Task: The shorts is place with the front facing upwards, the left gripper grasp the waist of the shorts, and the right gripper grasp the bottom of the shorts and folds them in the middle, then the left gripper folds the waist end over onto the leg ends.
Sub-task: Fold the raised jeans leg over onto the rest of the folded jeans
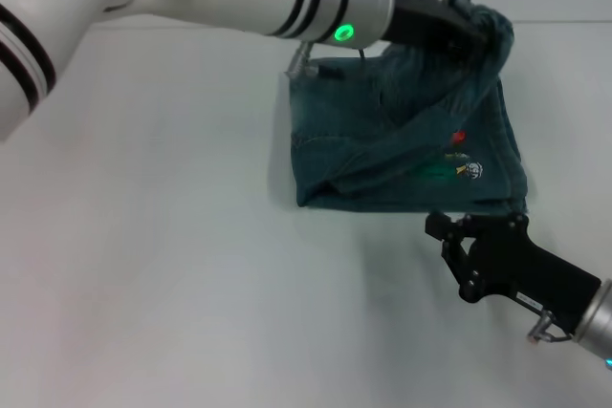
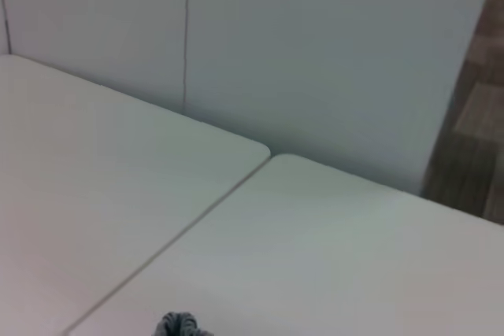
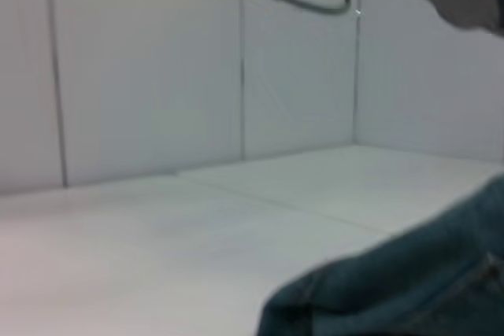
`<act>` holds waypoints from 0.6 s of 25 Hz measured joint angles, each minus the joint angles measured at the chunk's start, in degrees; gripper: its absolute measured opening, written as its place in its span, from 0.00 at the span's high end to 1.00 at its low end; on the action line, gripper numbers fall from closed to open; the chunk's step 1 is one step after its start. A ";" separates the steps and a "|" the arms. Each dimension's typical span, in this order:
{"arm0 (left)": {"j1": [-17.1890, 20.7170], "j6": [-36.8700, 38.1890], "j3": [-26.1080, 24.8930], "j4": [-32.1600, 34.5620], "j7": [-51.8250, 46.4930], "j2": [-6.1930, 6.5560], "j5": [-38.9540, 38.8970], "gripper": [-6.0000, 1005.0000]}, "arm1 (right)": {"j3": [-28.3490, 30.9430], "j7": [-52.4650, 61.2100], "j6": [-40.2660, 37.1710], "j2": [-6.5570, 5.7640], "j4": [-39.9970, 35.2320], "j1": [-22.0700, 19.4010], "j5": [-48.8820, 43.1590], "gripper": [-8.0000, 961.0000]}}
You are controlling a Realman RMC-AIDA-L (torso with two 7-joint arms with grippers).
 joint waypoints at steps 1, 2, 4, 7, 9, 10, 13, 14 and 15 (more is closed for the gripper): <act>-0.21 -0.06 0.80 -0.21 -0.04 0.00 -0.02 0.92 | -0.04 0.55 -0.40 0.00 -0.40 -0.38 -0.38 0.99; -0.41 -0.08 1.67 -0.37 -0.07 -0.02 -0.04 0.92 | -0.05 0.90 -0.57 0.01 -0.60 -0.61 -0.57 0.99; -0.57 0.05 4.54 -0.26 -0.06 -0.03 -0.05 0.92 | -0.06 1.05 -0.76 0.08 -0.68 -0.73 -0.64 0.99; 0.29 0.73 7.64 1.11 0.05 0.16 0.29 0.91 | -0.08 1.05 -1.41 0.16 -0.69 -0.84 -0.72 0.99; 1.40 0.99 8.41 2.37 0.07 0.29 0.67 0.91 | -0.10 1.12 -2.26 0.13 -0.71 -0.94 -0.80 0.99; 2.36 1.08 8.58 3.22 0.09 0.32 1.00 0.91 | -0.10 1.22 -2.67 0.10 -0.71 -0.99 -0.84 0.99; 4.07 0.86 8.66 4.75 0.16 0.20 1.80 0.88 | -0.12 1.54 -3.13 0.01 -0.76 -0.89 -0.87 0.99; 4.36 0.73 8.71 5.03 0.22 0.15 1.89 0.84 | -0.12 1.68 -3.16 0.01 -0.84 -0.80 -0.89 0.99; 4.58 0.69 8.74 5.18 0.28 0.11 1.91 0.81 | -0.17 1.93 -3.17 0.01 -0.97 -0.72 -0.94 0.99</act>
